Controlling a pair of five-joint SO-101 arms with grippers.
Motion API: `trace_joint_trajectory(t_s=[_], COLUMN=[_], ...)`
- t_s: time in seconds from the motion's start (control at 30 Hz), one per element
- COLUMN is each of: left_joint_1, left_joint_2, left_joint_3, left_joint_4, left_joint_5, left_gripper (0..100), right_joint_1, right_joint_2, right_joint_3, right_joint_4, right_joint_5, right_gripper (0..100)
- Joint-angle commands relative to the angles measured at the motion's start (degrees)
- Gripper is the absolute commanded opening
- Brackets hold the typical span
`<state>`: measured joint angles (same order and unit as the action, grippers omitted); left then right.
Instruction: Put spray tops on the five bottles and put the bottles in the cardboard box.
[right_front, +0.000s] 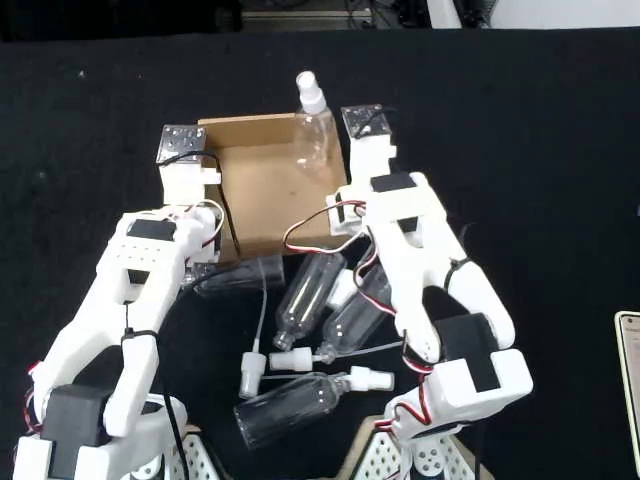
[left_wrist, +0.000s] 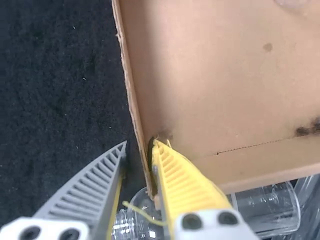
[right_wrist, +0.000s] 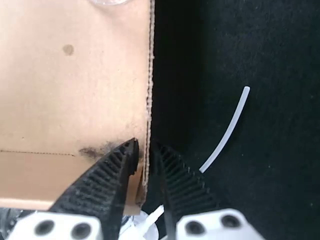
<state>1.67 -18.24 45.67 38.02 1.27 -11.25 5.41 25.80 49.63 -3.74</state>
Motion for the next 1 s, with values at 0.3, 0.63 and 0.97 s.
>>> trace_joint_trajectory(t_s=[0.3,0.63,0.97], left_joint_1=[-1.27,-1.63,-1.45], left_joint_2=[-2.73,-2.73,-2.73], left_joint_3=[-3.47,-3.65,-6.55], left_joint_4=[0.62,0.79,8.62], left_joint_5=[-0.44,-0.53,-0.53], left_gripper=[7,7,7], right_joint_1=[-1.85,-2.55,-2.99], right_joint_2=[-4.88,-9.54,-9.36], right_joint_3=[2.95,8.31,7.78], right_joint_4=[-0.09,-4.48,-4.57], right_joint_5=[-2.11,-2.02,-0.44], right_gripper=[1.0,1.0,1.0])
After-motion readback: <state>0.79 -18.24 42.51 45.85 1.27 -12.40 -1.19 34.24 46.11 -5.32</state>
